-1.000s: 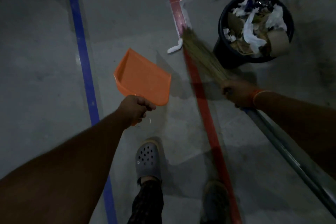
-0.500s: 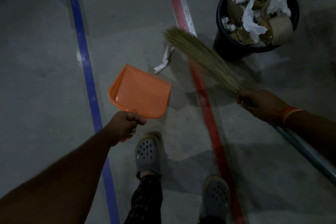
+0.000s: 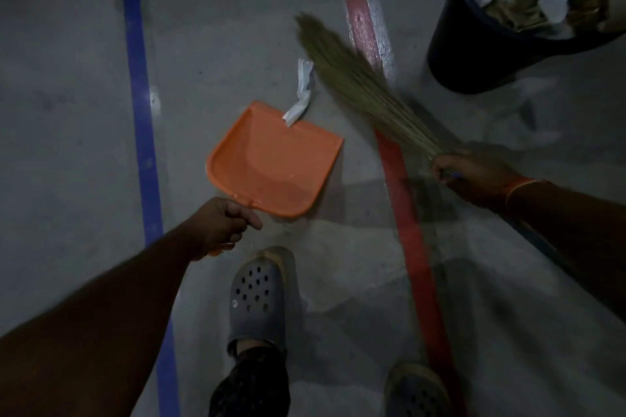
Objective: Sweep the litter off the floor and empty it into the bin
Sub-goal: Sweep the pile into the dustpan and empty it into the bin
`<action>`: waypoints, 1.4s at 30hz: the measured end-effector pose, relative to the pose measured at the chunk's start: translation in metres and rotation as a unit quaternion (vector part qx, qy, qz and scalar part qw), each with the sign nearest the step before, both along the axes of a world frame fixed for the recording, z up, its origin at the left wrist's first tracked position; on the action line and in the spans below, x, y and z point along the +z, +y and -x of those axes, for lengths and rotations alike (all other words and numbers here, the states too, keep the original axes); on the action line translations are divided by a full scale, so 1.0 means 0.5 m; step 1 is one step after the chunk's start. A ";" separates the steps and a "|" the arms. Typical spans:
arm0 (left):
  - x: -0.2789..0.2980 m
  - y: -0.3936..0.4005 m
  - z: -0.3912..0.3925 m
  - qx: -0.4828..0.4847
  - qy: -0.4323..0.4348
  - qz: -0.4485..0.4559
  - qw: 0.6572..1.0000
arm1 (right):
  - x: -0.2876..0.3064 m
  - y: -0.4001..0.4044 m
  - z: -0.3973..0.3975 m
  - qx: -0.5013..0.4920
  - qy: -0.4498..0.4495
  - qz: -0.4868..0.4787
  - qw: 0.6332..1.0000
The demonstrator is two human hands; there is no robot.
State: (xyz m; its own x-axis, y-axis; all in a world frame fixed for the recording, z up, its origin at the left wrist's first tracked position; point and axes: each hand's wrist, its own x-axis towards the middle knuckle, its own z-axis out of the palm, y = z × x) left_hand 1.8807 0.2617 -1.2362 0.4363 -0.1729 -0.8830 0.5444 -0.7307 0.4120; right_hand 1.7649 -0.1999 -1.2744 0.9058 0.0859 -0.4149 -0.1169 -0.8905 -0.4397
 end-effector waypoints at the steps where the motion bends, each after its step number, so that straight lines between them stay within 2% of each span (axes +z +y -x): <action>1: -0.008 0.001 -0.002 -0.001 -0.006 0.001 1.000 | -0.004 -0.006 0.008 0.008 -0.010 0.006 1.000; 5: -0.012 -0.011 -0.019 -0.008 -0.028 0.005 1.000 | 0.007 -0.036 0.038 0.099 -0.051 0.065 0.992; 10: 0.019 -0.042 -0.013 0.006 -0.042 0.038 0.998 | 0.047 -0.035 0.072 0.163 -0.040 0.104 0.980; 14: 0.062 -0.063 0.017 0.019 -0.053 0.056 0.997 | 0.091 -0.016 0.102 0.103 0.001 0.070 0.992; 20: 0.178 -0.098 0.047 0.021 -0.069 0.074 0.995 | 0.204 -0.013 0.161 0.064 0.021 0.055 0.996; 28: 0.448 -0.235 0.021 0.003 -0.094 0.100 0.990 | 0.464 -0.074 0.206 -0.006 -0.066 0.042 0.997; 32: 0.582 -0.339 -0.032 -0.032 -0.114 0.110 0.987 | 0.586 -0.137 0.196 -0.032 -0.097 0.054 0.993; 37: 0.690 -0.496 -0.103 -0.115 -0.151 0.094 0.977 | 0.688 -0.211 0.176 -0.091 -0.115 0.090 0.985; 42: 0.727 -0.627 -0.124 -0.195 -0.172 0.049 0.964 | 0.702 -0.282 0.201 -0.136 -0.131 0.121 0.975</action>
State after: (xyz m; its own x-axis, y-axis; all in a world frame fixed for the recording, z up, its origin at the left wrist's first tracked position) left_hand 1.9428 -0.0517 -0.8725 0.5852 -0.4583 -0.6690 0.0545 -0.8009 0.5963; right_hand 1.6644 -0.3409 -0.9236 0.9593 -0.2431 -0.1437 -0.2742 -0.9238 -0.2673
